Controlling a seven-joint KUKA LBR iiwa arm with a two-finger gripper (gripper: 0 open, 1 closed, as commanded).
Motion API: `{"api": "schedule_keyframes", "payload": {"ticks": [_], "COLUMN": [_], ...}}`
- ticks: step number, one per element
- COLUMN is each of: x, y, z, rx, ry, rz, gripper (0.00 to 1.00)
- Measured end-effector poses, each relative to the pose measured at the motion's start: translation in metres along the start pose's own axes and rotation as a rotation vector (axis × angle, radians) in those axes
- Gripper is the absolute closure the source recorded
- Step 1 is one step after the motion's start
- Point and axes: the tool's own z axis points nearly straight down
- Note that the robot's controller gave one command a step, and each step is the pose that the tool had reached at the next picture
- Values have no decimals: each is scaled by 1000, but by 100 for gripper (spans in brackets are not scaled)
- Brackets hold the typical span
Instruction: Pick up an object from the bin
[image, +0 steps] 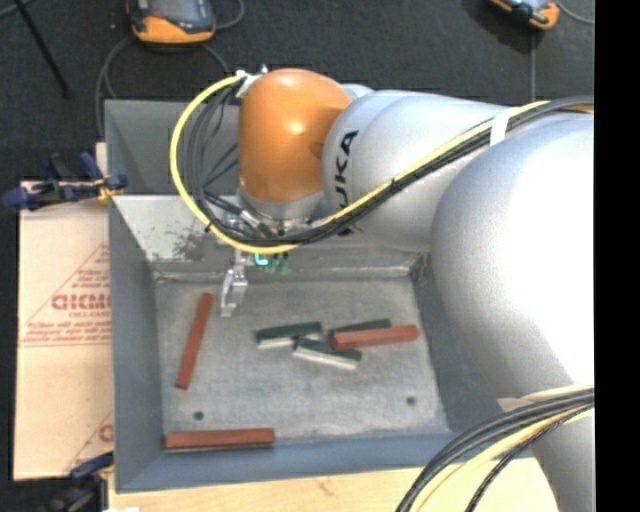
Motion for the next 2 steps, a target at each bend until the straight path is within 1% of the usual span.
{"api": "schedule_keyframes", "payload": {"ticks": [1, 2], "x": [-2, 5], "y": [-1, 13], "z": [-5, 48], "rx": [-1, 3], "ry": [-8, -14], "rz": [3, -327], "gripper": [0, 0]}}
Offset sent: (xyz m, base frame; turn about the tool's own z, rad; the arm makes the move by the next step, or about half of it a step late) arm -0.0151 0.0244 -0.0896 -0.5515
